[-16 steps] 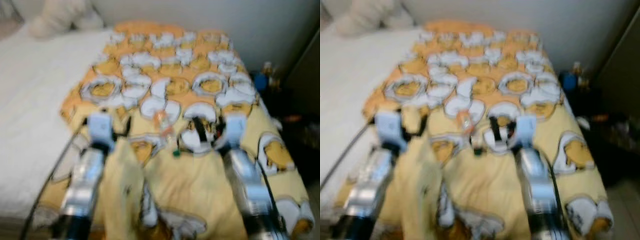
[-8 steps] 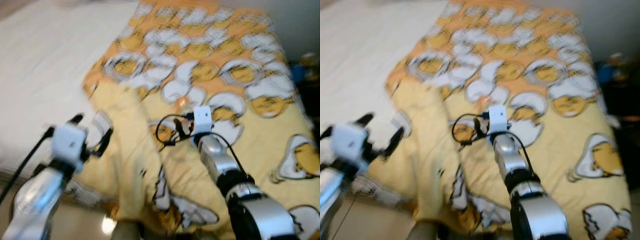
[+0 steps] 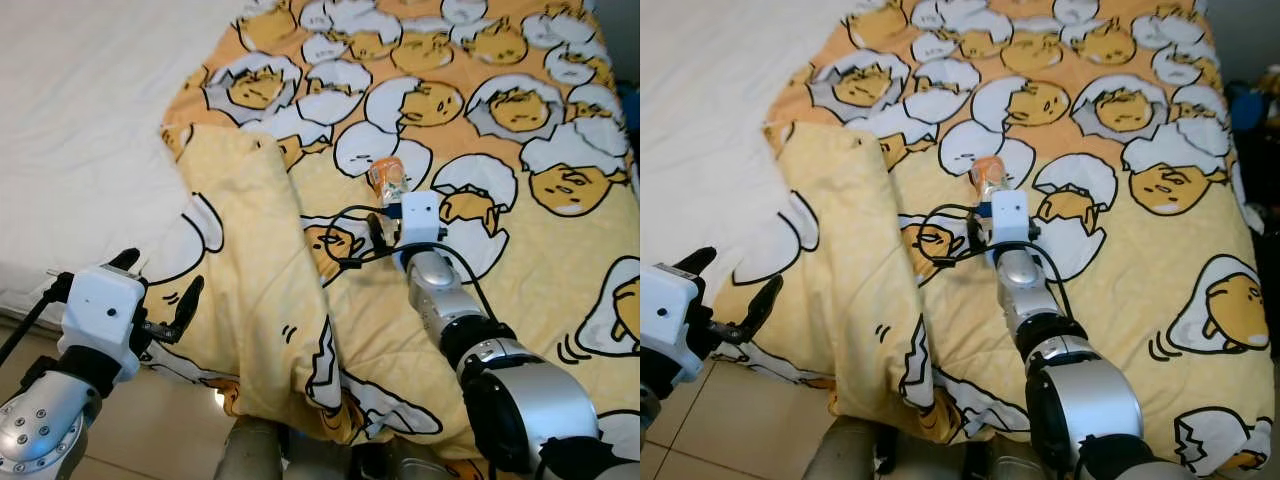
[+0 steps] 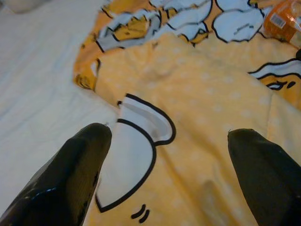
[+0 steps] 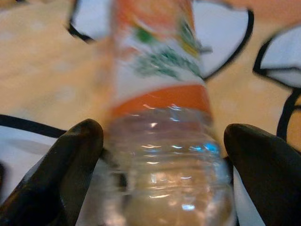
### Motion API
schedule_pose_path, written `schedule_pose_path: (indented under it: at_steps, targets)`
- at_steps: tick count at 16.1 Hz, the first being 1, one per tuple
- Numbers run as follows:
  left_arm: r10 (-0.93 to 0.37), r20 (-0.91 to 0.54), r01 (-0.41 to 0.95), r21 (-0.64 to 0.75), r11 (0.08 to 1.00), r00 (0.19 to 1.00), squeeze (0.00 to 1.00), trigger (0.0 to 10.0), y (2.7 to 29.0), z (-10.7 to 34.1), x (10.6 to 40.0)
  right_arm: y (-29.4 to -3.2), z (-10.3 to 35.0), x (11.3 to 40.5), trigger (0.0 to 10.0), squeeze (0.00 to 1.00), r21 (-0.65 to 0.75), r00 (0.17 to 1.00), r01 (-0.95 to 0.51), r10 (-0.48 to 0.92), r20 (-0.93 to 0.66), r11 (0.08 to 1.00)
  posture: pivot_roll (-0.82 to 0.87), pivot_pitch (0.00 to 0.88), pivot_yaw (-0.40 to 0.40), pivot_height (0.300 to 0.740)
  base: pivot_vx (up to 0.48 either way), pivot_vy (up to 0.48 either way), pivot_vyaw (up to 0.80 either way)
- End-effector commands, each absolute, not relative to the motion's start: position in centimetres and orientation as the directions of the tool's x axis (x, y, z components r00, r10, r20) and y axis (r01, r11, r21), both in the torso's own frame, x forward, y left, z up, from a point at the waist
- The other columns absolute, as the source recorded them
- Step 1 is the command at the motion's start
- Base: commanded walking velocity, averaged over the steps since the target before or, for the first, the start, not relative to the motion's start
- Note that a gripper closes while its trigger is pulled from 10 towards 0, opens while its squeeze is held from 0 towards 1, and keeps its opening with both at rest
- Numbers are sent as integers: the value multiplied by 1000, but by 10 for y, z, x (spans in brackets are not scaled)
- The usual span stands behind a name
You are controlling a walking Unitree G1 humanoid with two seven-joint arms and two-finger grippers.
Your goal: Clean up the room
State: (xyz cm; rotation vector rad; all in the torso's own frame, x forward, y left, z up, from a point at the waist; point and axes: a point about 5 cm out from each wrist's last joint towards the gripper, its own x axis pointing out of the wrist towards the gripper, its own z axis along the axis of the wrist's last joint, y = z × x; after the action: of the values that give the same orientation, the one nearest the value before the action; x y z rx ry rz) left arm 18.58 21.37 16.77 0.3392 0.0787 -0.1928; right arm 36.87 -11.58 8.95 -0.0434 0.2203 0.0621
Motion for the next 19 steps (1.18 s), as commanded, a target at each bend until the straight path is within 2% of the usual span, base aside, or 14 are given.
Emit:
schedule_pose_path:
  at_steps: [1, 3, 4, 6, 9, 13, 14, 15, 16, 17, 19]
  targets:
    - [-190, -128, 221, 311, 924, 973, 0, 10000, 210, 165, 184, -120, 78, 364, 10000, 0, -27, 960, -46, 37, -279, 999, 406, 313, -9, 736, 0, 0, 0]
    - [-201, -136, 235, 316, 919, 970, 0, 10000, 208, 165, 186, -119, 71, 361, 10000, 0, 95, 939, -30, 61, -339, 995, 404, 315, -7, 736, 0, 0, 0]
    - [-199, -140, 234, 316, 919, 970, 0, 10000, 209, 166, 187, -117, 72, 362, 0, 0, 111, 938, -39, 75, -337, 993, 412, 312, -4, 736, 0, 0, 0]
    - [-189, -149, 228, 325, 918, 971, 0, 10000, 213, 164, 188, -113, 79, 366, 0, 0, 105, 944, -63, 94, -316, 992, 407, 303, 0, 736, 0, 0, 0]
    - [-211, -127, 241, 325, 914, 969, 0, 10000, 205, 160, 200, -102, 86, 369, 0, 0, 127, 946, -114, 146, -288, 985, 374, 231, -17, 736, 0, 0, 0]
    - [-227, -105, 248, 296, 922, 968, 0, 10000, 196, 150, 222, -97, 76, 363, 0, 0, 118, 922, -165, 195, -334, 979, 310, 161, -32, 736, 0, 0, 0]
    - [-254, -118, 278, 288, 916, 960, 0, 10000, 188, 139, 234, -98, 73, 361, 0, 0, 92, 916, -169, 191, -354, 981, 300, 124, -34, 736, 0, 0, 0]
    - [-262, -123, 287, 288, 914, 957, 0, 10000, 186, 135, 238, -99, 73, 361, 0, 0, 87, 916, -167, 187, -356, 982, 300, 124, -34, 736, 0, 0, 0]
    - [-244, -138, 270, 233, 934, 960, 0, 10000, 184, 123, 248, -103, 77, 363, 0, 0, 61, 927, -185, 195, -322, 981, 257, 30, -28, 736, 0, 0, 0]
    - [-234, -151, 261, 194, 946, 960, 0, 10000, 180, 113, 256, -109, 76, 363, 0, 0, 47, 932, -179, 185, -313, 983, 251, 0, -37, 736, 0, 0, 0]
    - [-249, -140, 272, 185, 944, 958, 0, 10000, 171, 109, 263, -119, 79, 364, 0, 0, 37, 944, -168, 172, -280, 985, 239, 0, -49, 736, 0, 0, 0]
